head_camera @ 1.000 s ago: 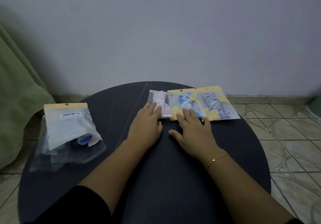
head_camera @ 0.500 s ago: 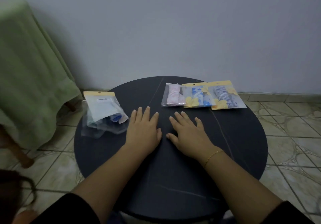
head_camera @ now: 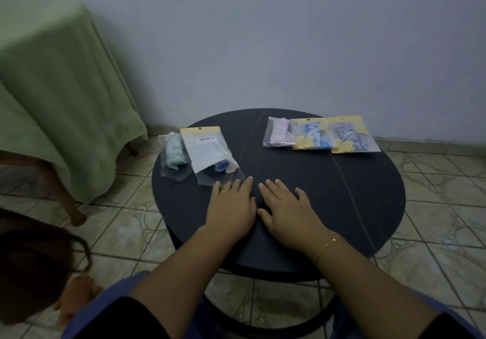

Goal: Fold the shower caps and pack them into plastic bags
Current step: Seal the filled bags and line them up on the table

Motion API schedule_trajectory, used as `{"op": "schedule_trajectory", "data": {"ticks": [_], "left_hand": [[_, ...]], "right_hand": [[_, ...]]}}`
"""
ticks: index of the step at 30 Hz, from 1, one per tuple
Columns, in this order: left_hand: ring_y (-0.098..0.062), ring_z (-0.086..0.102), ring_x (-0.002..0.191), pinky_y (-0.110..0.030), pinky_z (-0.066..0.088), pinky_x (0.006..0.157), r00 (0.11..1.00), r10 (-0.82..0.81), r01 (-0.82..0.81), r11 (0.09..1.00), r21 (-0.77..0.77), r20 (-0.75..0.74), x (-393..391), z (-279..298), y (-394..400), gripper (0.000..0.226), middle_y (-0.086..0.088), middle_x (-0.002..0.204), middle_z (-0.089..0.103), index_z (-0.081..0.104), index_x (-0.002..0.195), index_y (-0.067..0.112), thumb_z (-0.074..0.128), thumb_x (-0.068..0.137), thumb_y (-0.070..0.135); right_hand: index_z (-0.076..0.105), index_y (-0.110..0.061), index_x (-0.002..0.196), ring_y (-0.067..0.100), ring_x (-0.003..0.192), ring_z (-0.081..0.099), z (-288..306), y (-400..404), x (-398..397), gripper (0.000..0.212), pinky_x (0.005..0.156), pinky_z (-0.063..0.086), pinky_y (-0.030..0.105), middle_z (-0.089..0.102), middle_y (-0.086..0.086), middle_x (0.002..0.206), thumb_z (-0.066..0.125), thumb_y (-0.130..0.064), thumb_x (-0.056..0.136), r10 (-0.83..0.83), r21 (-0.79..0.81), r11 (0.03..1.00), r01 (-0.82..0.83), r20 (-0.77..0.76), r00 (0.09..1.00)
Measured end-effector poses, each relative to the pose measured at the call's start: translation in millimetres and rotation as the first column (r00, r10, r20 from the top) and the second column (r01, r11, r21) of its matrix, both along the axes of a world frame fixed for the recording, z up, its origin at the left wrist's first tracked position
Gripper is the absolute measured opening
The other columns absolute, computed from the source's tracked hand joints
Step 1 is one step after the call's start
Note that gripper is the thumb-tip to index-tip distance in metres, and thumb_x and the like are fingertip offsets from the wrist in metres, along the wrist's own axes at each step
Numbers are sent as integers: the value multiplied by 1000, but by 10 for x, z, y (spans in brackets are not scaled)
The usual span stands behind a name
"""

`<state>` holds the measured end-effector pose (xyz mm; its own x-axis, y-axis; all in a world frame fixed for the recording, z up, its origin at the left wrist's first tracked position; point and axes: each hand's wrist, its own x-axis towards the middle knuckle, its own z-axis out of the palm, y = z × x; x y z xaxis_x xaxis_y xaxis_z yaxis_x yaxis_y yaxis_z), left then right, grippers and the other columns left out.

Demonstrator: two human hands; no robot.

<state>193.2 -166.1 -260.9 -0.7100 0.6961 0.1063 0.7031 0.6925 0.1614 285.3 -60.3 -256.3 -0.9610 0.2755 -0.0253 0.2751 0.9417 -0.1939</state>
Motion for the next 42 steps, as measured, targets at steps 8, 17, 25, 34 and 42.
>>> {"op": "schedule_trajectory", "data": {"ticks": [8, 17, 25, 34, 42], "left_hand": [[-13, 41, 124, -27, 33, 100, 941, -339, 327, 917, 229, 13, 283, 38, -108, 60, 6, 136, 49, 27, 147, 27, 50, 92, 33], [0, 49, 103, -1, 30, 87, 942, -336, 263, 742, 617, 3, 135, 263, -241, 34, 18, 106, 55, 66, 115, 18, 55, 84, 8], [-11, 37, 132, -21, 28, 107, 973, -204, 157, 931, 329, 111, -325, 151, -392, 61, 11, 144, 43, 54, 132, 24, 43, 81, -9], [-16, 52, 114, -19, 34, 91, 957, -291, 277, 924, 263, 14, -341, 6, -422, 55, 0, 124, 61, 53, 133, 19, 53, 79, 9], [-5, 44, 123, -30, 32, 98, 956, -290, 280, 946, 164, 42, -481, -73, -524, 68, 20, 132, 53, 57, 127, 30, 30, 68, 51]], "right_hand": [[5, -24, 151, 10, 145, 0, 42, 145, 280, 64, 116, 7, 40, 4, -6, 159, 35, -24, 95, -85, -125, 989, 79, -45, 995], [13, -25, 150, 8, 143, 13, 24, 263, 367, 67, 114, 20, 38, 17, -8, 156, 48, -29, 94, -67, -141, 989, 41, -185, 980], [22, -25, 148, 7, 140, 24, 13, 369, 253, 65, 113, 26, 37, 26, -7, 153, 53, -19, 92, -82, -220, 975, 22, -266, 960], [17, -29, 148, 9, 141, 20, 30, 357, 104, 69, 102, 16, 9, 24, -9, 153, 42, -1, 91, 45, -253, 961, -113, -260, 964], [23, -31, 147, 8, 132, 37, 75, 425, 87, 62, 114, 17, 19, 48, -14, 138, 42, -7, 93, 10, -371, 927, -58, -130, 991]]}}
